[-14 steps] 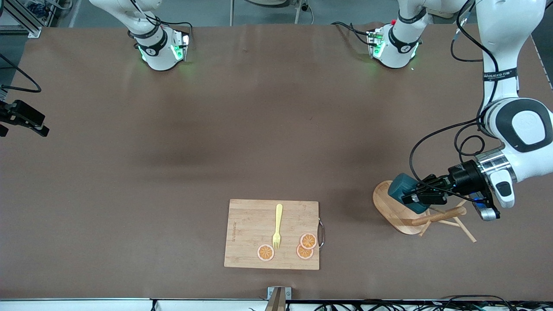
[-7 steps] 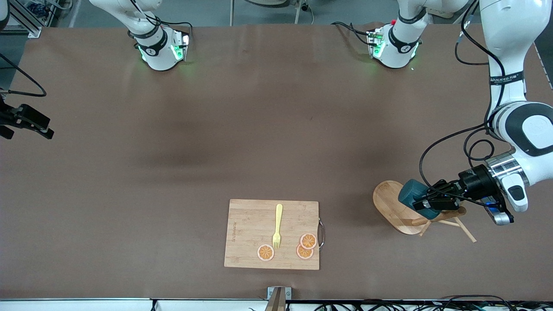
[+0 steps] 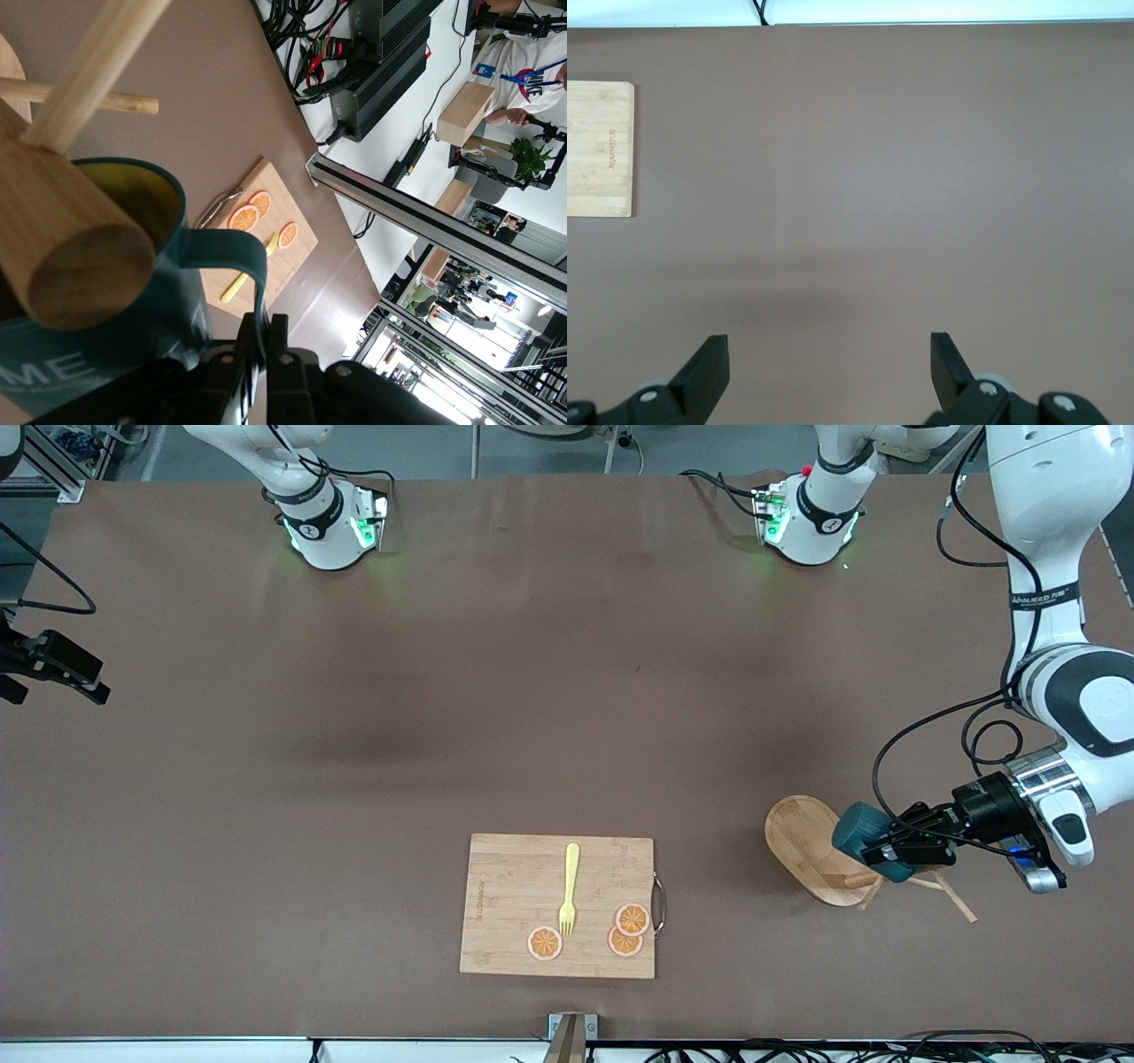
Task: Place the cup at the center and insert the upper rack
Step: 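Hang the mug handle onto a mug tree peg with the left gripper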
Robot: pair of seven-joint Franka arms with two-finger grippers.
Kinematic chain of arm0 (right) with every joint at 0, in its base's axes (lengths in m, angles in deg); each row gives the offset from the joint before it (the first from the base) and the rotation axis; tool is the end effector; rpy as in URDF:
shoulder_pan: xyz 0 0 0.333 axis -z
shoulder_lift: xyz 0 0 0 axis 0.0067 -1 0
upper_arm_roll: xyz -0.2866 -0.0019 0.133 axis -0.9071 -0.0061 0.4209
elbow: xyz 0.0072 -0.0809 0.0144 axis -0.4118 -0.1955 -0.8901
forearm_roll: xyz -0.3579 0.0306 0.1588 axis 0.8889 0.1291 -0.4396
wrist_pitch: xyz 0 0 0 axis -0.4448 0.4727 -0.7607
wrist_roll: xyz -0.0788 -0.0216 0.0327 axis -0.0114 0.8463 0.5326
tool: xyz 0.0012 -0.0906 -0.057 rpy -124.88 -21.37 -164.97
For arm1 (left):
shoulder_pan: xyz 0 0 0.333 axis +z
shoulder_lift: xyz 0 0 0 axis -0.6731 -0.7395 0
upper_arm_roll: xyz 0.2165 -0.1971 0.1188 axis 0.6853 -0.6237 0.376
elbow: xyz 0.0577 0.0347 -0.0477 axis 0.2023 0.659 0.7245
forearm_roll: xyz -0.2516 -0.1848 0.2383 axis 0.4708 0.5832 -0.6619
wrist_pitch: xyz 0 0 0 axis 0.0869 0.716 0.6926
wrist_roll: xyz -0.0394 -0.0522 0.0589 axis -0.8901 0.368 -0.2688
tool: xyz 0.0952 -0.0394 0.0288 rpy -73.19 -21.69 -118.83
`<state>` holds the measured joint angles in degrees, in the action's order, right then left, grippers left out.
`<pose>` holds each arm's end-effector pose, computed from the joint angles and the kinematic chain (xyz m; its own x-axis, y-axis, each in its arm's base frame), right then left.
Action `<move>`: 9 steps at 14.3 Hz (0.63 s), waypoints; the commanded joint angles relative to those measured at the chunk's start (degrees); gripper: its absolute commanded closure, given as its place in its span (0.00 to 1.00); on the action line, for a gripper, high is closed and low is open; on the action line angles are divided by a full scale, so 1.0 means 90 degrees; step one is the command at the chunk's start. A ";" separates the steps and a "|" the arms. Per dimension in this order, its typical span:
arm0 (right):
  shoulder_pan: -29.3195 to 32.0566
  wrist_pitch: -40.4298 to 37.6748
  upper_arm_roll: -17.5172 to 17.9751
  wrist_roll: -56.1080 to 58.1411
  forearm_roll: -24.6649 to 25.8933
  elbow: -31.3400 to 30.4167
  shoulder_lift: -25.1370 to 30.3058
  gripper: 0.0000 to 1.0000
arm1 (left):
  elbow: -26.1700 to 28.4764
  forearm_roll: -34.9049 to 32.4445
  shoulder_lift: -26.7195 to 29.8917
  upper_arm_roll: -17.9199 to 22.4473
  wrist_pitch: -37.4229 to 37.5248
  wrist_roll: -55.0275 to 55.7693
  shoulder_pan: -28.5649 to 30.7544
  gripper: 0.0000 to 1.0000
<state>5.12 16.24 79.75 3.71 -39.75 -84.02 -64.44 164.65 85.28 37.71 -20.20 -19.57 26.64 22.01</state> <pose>0.5642 -0.0383 0.6348 0.9905 -0.0107 0.1374 -0.0121 -0.9999 0.0095 0.6939 0.0004 0.3815 0.7639 0.5328 -0.3643 0.5810 -0.3220 0.7475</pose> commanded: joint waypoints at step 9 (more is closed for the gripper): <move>-0.0018 0.0796 -0.0027 0.0072 0.0166 -0.1114 0.0746 0.00 | -0.0236 0.0187 0.0036 -0.0004 0.0062 0.0010 0.0068 0.02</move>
<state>5.12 21.95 79.74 3.86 -39.44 -90.97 -60.70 163.18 85.69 37.73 -20.19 -19.55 26.63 22.22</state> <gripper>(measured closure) 0.000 0.189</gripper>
